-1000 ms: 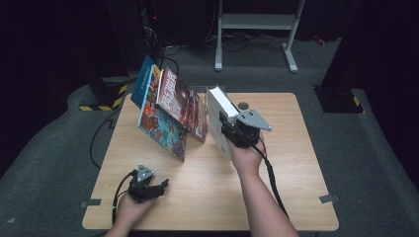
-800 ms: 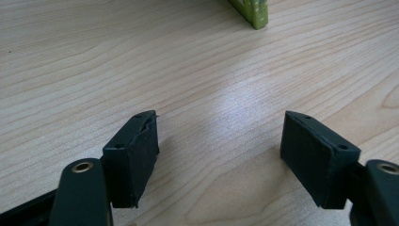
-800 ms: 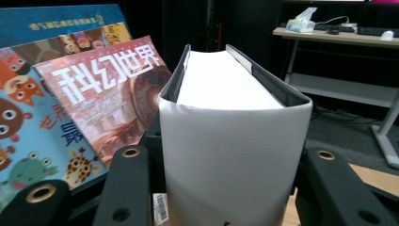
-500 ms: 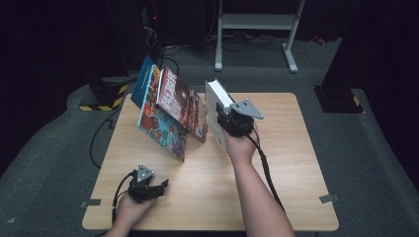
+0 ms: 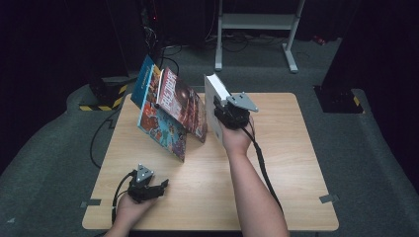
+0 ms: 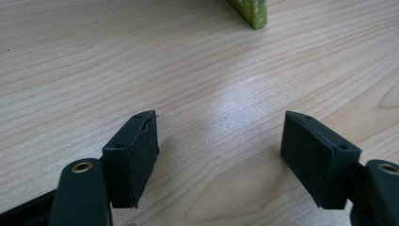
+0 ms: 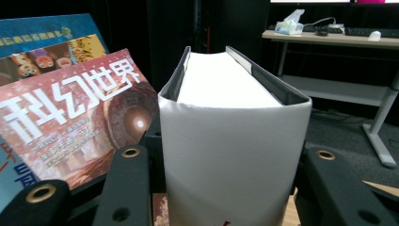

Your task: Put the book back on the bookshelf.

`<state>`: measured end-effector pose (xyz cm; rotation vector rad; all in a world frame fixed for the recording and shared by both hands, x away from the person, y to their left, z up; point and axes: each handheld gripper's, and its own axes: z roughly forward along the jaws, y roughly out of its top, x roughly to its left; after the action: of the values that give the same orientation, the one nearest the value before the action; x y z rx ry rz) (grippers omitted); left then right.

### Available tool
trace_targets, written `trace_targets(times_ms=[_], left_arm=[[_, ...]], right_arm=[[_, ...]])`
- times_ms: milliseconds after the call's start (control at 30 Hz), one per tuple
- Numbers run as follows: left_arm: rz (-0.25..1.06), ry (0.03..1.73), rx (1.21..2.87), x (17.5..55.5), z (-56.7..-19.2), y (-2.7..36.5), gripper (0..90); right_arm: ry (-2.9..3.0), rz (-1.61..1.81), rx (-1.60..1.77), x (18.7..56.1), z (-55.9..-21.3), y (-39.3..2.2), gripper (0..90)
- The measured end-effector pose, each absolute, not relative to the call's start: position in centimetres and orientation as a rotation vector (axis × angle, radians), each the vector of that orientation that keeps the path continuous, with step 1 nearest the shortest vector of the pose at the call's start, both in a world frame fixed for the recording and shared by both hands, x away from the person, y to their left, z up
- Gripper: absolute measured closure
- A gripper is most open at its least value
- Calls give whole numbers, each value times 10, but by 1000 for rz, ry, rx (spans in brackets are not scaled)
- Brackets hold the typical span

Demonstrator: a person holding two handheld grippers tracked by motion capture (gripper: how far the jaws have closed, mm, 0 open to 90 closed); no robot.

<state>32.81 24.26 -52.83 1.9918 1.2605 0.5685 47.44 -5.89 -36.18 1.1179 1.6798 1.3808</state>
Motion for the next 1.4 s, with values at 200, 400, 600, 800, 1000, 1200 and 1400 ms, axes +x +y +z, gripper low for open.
trace_targets(times_ms=[200, 400, 600, 800, 1000, 1200, 1400], left_arm=[[568, 1262, 1990, 328, -528, 243, 283], [566, 1261, 1991, 328, -528, 243, 281], [564, 1259, 1989, 328, -528, 243, 281], [563, 1259, 1988, 328, -528, 244, 282], [569, 1259, 1991, 328, -528, 243, 283], [570, 1260, 1990, 328, -528, 243, 284], [569, 1259, 1992, 328, -528, 244, 285]], right_arm=[[1681, 1367, 1138, 483, -366, -56, 541], [1677, 1348, 1128, 491, -367, -53, 541], [1663, 1329, 1142, 502, -366, -45, 541], [1656, 1318, 1158, 516, -373, -41, 541], [1633, 1303, 1165, 527, -380, -38, 541], [1635, 1292, 1187, 536, -387, -34, 541], [1625, 1283, 1187, 542, -392, -30, 541]])
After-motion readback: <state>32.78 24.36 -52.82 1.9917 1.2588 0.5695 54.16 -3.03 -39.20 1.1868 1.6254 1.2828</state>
